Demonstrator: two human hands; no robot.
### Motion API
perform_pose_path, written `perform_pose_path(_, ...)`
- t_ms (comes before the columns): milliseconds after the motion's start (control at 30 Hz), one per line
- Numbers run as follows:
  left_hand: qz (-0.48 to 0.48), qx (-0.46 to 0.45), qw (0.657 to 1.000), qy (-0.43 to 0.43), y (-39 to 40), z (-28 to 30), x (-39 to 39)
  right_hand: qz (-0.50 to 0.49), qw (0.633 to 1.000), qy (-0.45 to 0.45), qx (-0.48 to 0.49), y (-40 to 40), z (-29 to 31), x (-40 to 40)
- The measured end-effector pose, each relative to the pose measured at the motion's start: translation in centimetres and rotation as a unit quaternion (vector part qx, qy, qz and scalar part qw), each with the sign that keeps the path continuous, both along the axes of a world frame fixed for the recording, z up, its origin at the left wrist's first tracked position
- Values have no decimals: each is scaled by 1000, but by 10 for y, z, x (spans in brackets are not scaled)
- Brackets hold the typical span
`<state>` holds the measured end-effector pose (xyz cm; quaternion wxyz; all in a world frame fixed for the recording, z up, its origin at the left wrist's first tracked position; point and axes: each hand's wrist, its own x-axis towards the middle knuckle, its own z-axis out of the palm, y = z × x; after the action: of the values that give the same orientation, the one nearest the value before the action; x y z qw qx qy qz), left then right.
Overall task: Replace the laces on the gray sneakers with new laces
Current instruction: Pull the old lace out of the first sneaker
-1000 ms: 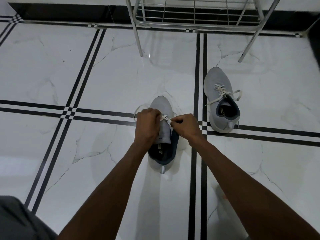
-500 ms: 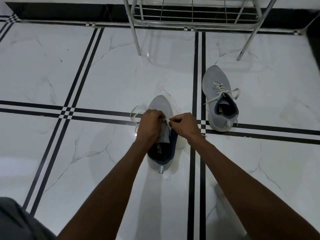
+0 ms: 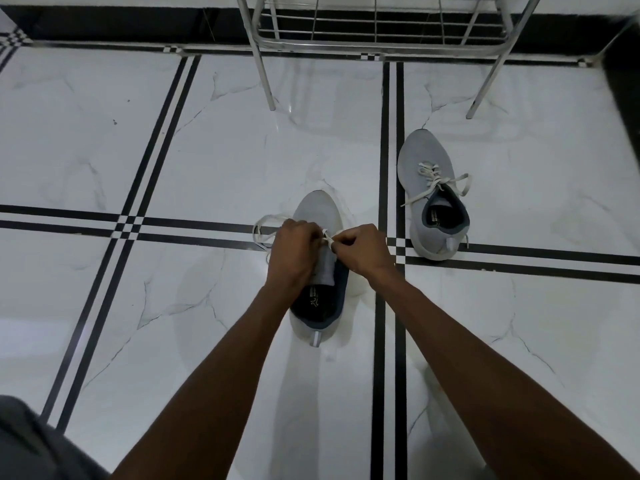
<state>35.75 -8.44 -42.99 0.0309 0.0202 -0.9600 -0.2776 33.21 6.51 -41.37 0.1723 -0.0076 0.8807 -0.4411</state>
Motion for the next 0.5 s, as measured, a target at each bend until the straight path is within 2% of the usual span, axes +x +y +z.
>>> perform_pose_path(67,74,55,995,28,-7,4,0,-5,1000,0,2,1,-1,1)
perform_pose_path(100,162,104,980,48,-16,7,1,-7,1000,-3,5,2,-1,0)
perform_pose_path(167,367,179,910,76,-44,11,-1,-16,1000,0,19,5,-1,0)
perform_pose_path(200,426,191,881,68,-57,12,0,-20,999,3,28,6,-1,0)
perform_pose_path(233,446,195,872,51,-67,12,2,-20,999,5,35,7,-1,1)
perform_pose_path(300,406,196,892,12,-69,12,7,-17,999,6,39,7,-2,0)
perform_pose_path(367,323,167,931,35,-55,14,15,-2,999,10,39,3,-2,-1)
perform_pose_path(433,248,156,953,82,-34,17,21,9,999,22,45,0,-1,-3)
perform_pose_path(500,178,177,966,57,-16,23,26,26,995,66,65,-2,-1,-4)
